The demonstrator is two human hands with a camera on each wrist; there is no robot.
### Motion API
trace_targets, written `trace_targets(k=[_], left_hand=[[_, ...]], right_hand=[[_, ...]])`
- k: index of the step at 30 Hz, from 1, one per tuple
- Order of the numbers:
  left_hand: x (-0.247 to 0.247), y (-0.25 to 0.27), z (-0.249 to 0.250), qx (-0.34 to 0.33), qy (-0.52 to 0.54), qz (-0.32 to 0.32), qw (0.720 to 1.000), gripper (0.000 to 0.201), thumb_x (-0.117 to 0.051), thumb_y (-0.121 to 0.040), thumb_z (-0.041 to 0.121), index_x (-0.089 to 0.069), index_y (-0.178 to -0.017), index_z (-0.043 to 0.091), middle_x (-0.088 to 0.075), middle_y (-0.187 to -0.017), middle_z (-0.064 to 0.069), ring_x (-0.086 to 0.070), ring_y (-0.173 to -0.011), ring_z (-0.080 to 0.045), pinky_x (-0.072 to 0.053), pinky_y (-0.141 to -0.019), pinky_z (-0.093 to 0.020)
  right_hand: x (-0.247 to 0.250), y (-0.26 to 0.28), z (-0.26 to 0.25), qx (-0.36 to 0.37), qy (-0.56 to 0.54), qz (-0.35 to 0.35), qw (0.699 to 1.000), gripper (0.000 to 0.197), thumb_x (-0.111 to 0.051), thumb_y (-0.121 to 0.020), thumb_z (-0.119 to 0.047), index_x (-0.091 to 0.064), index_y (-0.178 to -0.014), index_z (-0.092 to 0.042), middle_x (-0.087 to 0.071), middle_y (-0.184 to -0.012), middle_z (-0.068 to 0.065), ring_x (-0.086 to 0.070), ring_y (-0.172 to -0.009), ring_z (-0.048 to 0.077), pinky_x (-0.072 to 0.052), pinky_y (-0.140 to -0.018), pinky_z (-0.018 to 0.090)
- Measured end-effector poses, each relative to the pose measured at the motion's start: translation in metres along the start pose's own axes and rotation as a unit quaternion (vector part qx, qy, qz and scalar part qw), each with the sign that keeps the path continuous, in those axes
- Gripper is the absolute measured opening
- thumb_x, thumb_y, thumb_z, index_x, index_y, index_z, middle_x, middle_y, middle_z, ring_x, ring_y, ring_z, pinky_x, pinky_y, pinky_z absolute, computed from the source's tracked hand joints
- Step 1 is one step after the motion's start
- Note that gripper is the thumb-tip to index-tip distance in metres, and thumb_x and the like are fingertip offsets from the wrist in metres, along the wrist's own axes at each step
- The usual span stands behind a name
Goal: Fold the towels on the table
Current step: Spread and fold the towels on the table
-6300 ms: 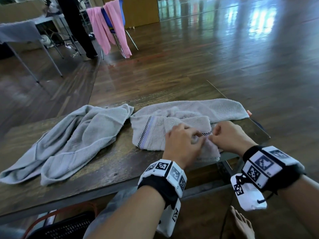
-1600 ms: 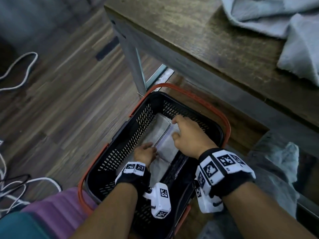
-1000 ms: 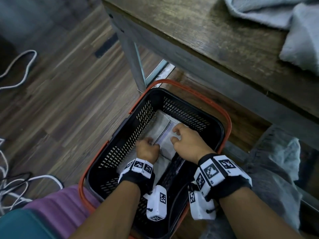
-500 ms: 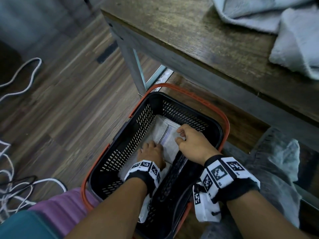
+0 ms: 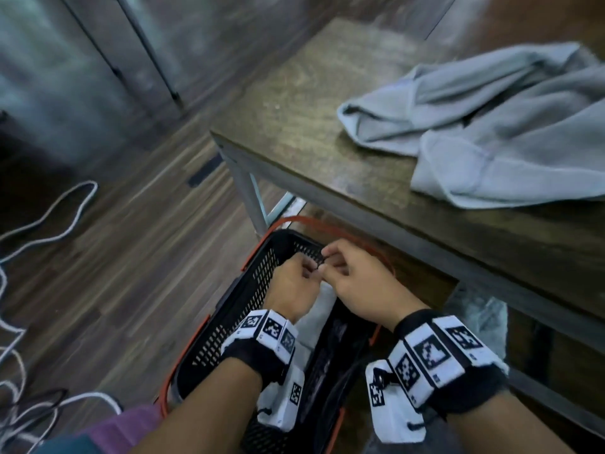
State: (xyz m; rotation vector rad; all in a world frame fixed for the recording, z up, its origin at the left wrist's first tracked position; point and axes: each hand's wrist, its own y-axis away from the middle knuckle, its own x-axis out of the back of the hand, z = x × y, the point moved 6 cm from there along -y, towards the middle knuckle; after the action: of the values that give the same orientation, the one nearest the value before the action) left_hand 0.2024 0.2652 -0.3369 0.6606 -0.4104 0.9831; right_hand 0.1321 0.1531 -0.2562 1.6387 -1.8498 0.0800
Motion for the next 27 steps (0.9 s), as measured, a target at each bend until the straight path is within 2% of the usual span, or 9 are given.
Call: trace_targets(k=[4,7,10,14,16,18,21,24,27], left_hand=[[0.033,0.029,0.071,-0.107,0.035,0.085,0.990,0.009,-0.059,-0.089,0.021,-0.064,-0.082,0.024,-0.068,-0.077,0.006,-0.064,-0.074,-0.014,-0.052,-0.069,-0.035],[0.053,0.058,0.127,-0.205,0.115,0.162,0.958,0.012,-0.060,-0.093,0.021,-0.063,-0.082,0.023,-0.066,-0.070,0.003,-0.064,-0.068,-0.016,-0.053,-0.067,-0.039],[0.051,0.080,0.187,-0.263,0.211,0.149,0.930,0.018,-0.057,-0.094,0.026,-0.059,-0.078,0.020,-0.060,-0.062,-0.007,-0.056,-0.058,-0.020,-0.049,-0.059,-0.044],[0.017,0.101,0.270,-0.340,0.216,0.079,0.912,0.021,-0.059,-0.094,0.027,-0.056,-0.075,0.020,-0.059,-0.063,-0.009,-0.053,-0.057,-0.018,-0.045,-0.058,-0.036],[-0.014,0.109,0.306,-0.369,0.177,0.036,0.912,0.020,-0.061,-0.091,0.030,-0.056,-0.074,0.020,-0.058,-0.062,0.000,-0.052,-0.057,-0.010,-0.042,-0.057,-0.021],[-0.051,0.116,0.338,-0.390,0.115,-0.006,0.914,0.021,-0.062,-0.089,0.033,-0.057,-0.073,0.020,-0.058,-0.061,0.006,-0.053,-0.058,-0.005,-0.040,-0.057,-0.016],[-0.112,0.122,0.370,-0.386,0.001,-0.095,0.918,0.015,-0.063,-0.087,0.030,-0.063,-0.081,0.016,-0.065,-0.073,0.002,-0.060,-0.070,-0.013,-0.050,-0.069,-0.030],[-0.168,0.129,0.384,-0.372,-0.139,-0.181,0.900,0.029,-0.064,-0.085,0.036,-0.061,-0.105,0.014,-0.060,-0.104,-0.008,-0.060,-0.096,-0.023,-0.050,-0.087,-0.038],[-0.203,0.126,0.383,-0.349,-0.277,-0.172,0.879,0.050,-0.057,-0.085,0.048,-0.051,-0.126,0.019,-0.045,-0.131,-0.009,-0.046,-0.122,-0.030,-0.042,-0.101,-0.043]], right_hand=[[0.045,0.048,-0.032,0.059,0.052,0.022,0.997,0.020,-0.057,-0.099,-0.037,-0.055,-0.118,-0.029,-0.062,-0.103,-0.013,-0.061,-0.095,0.003,-0.051,-0.084,0.025],[0.091,0.091,-0.048,0.095,0.087,0.063,0.990,0.020,-0.059,-0.098,-0.036,-0.058,-0.117,-0.030,-0.066,-0.099,-0.011,-0.062,-0.089,0.002,-0.051,-0.080,0.025],[0.146,0.138,-0.053,0.116,0.108,0.121,0.980,0.020,-0.061,-0.097,-0.035,-0.061,-0.116,-0.028,-0.068,-0.100,-0.011,-0.063,-0.090,0.003,-0.050,-0.082,0.024],[0.217,0.190,-0.032,0.105,0.103,0.199,0.969,0.014,-0.063,-0.097,-0.030,-0.062,-0.111,-0.029,-0.070,-0.097,-0.009,-0.065,-0.086,0.004,-0.052,-0.079,0.028],[0.249,0.210,-0.009,0.085,0.104,0.245,0.960,0.013,-0.064,-0.096,-0.029,-0.063,-0.108,-0.029,-0.070,-0.096,-0.010,-0.065,-0.086,0.004,-0.052,-0.078,0.026],[0.274,0.230,0.019,0.057,0.098,0.291,0.950,0.010,-0.065,-0.096,-0.029,-0.063,-0.106,-0.032,-0.069,-0.094,-0.010,-0.065,-0.087,0.003,-0.051,-0.077,0.022],[0.300,0.260,0.074,-0.001,0.097,0.349,0.932,0.009,-0.063,-0.096,-0.029,-0.062,-0.105,-0.032,-0.068,-0.095,-0.008,-0.066,-0.089,0.006,-0.053,-0.082,0.032],[0.305,0.280,0.132,-0.126,0.237,0.282,0.921,0.020,-0.057,-0.097,-0.034,-0.054,-0.116,-0.031,-0.063,-0.112,-0.006,-0.061,-0.104,0.015,-0.051,-0.091,0.040],[0.316,0.296,0.150,-0.134,0.262,0.265,0.918,0.015,-0.055,-0.095,-0.043,-0.041,-0.100,-0.042,-0.055,-0.104,-0.016,-0.058,-0.104,0.012,-0.050,-0.089,0.038]])
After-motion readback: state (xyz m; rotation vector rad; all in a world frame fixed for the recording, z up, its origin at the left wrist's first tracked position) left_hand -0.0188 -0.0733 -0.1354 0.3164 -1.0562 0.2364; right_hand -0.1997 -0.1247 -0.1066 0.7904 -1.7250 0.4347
